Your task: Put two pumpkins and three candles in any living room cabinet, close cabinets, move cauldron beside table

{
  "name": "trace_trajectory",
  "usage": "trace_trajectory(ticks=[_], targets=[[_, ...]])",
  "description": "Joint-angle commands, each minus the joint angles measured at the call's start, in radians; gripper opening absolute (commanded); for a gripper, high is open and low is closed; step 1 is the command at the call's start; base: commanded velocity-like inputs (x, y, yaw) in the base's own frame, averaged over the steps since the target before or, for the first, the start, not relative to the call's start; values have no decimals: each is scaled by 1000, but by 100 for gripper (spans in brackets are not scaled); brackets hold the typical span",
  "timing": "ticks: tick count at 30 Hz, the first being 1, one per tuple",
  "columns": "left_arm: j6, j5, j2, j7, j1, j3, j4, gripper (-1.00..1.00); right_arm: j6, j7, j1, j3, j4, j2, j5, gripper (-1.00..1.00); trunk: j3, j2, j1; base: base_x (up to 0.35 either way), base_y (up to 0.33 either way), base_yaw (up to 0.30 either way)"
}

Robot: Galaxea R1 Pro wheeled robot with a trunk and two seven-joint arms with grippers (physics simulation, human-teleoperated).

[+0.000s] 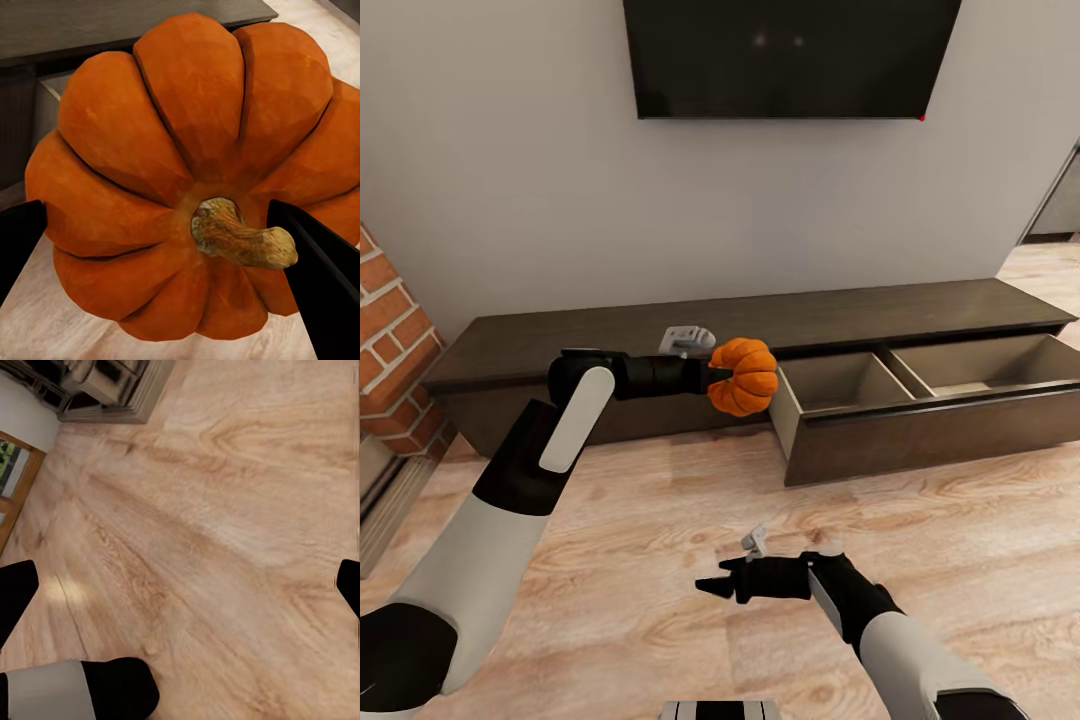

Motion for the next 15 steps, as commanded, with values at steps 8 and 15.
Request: trace_trajectory(ticks=[8,15], targets=[[2,-12,0,-9,-1,0,0,-100,6,-11,0,-57,7,1,-36,100,2,0,0,0,0,-205],[3,-13,1,-8,-1,-1,0,-100,4,-14,0,-61,7,2,-40,100,6,0,0,0,0,-293]])
